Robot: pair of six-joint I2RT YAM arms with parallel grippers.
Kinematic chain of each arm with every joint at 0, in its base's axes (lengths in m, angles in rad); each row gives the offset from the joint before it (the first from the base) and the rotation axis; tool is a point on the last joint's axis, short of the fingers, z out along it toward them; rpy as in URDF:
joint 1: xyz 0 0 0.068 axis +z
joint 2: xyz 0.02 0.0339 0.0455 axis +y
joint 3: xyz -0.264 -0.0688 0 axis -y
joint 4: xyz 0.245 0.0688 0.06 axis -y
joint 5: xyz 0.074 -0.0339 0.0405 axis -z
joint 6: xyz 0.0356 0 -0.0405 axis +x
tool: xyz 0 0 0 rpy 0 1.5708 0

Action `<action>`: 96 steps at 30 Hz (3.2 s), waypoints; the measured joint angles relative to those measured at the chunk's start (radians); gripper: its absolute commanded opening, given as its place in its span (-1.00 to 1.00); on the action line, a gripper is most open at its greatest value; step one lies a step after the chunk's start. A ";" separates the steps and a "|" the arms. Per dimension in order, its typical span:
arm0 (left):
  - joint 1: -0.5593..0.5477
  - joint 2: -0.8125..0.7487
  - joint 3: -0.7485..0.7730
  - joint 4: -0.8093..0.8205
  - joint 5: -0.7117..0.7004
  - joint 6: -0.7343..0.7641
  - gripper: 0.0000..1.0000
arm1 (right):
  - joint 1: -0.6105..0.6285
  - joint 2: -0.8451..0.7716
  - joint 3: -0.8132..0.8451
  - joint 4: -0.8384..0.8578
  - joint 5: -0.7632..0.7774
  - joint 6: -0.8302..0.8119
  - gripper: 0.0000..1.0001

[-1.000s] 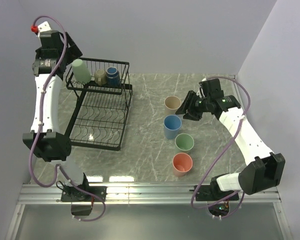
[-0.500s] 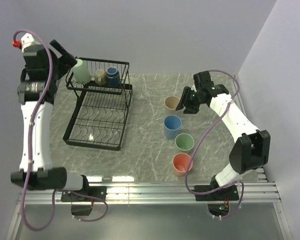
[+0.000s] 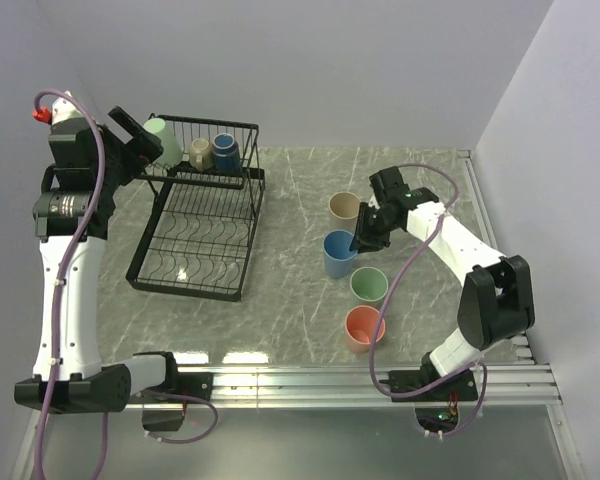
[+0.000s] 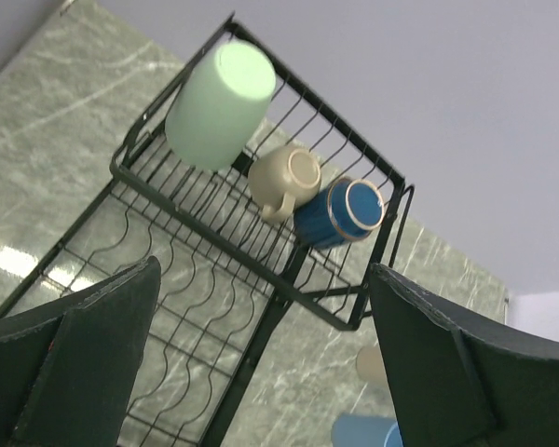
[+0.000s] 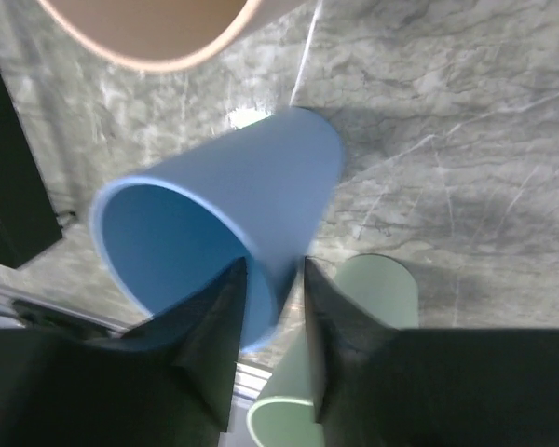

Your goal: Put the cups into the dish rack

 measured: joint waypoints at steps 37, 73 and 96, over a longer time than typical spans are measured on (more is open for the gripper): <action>-0.051 -0.179 -0.431 0.945 0.894 -0.473 0.99 | 0.024 -0.179 0.159 0.859 -0.631 0.843 -1.00; -0.100 -0.194 -0.518 1.228 0.976 -0.704 0.48 | 0.213 -0.115 0.143 1.121 -0.618 1.013 -1.00; -0.104 -0.150 -0.159 0.511 0.888 -0.255 -0.99 | 0.041 -0.232 0.105 0.486 -0.440 0.597 -0.07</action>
